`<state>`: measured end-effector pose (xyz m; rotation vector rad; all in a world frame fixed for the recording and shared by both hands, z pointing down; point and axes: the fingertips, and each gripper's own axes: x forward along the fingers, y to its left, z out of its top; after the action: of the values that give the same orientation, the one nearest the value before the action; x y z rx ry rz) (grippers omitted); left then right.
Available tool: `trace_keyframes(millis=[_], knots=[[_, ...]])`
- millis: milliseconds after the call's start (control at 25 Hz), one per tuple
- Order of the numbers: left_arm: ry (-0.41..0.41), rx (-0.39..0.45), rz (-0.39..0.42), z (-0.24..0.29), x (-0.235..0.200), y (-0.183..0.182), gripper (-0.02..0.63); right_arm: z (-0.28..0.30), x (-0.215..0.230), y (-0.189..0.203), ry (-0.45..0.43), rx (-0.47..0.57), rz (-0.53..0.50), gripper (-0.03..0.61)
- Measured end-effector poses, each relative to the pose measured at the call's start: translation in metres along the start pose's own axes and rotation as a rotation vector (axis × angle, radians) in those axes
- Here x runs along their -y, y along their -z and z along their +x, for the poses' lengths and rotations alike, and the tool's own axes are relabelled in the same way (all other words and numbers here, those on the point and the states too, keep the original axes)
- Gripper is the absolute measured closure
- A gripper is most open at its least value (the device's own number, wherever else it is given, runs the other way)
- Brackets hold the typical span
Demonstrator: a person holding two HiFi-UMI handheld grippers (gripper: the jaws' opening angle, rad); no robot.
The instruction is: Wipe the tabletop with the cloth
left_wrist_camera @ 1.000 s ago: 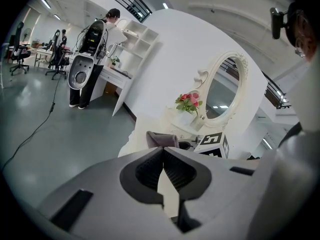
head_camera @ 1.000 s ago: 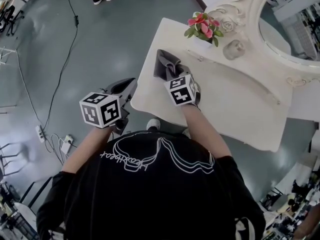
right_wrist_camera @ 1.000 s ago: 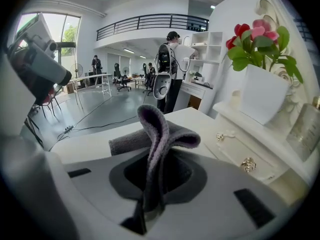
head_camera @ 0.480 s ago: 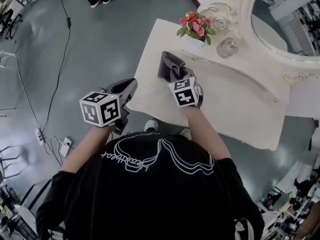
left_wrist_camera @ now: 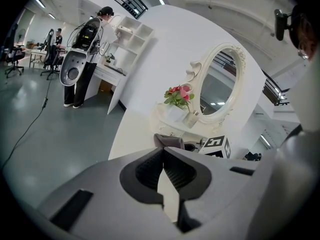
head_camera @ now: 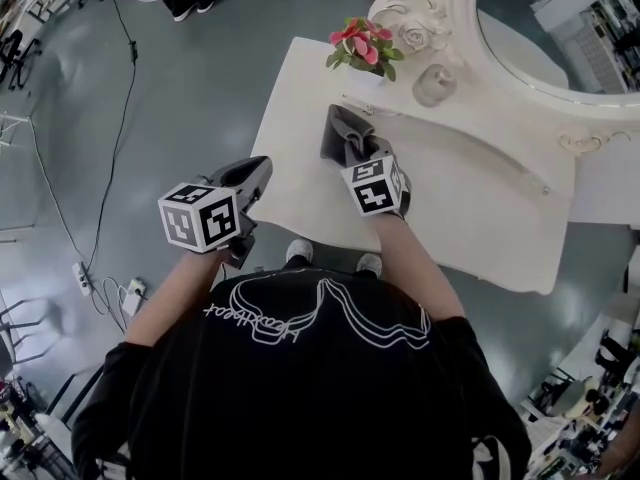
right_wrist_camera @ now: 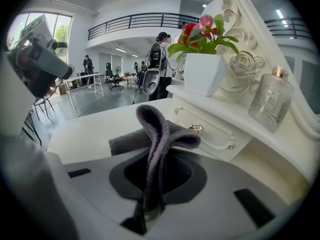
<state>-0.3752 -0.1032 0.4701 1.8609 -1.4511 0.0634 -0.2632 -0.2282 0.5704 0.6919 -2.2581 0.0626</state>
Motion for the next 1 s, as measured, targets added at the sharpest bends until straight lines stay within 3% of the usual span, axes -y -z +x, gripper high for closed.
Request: trace_keyframes(millis=[1000], knots=[[0.019, 0.017, -0.024, 0.048, 0.091, 0.02, 0.609, -0.061, 0.087, 0.076, 0.011, -0.056, 0.022, 0.531]])
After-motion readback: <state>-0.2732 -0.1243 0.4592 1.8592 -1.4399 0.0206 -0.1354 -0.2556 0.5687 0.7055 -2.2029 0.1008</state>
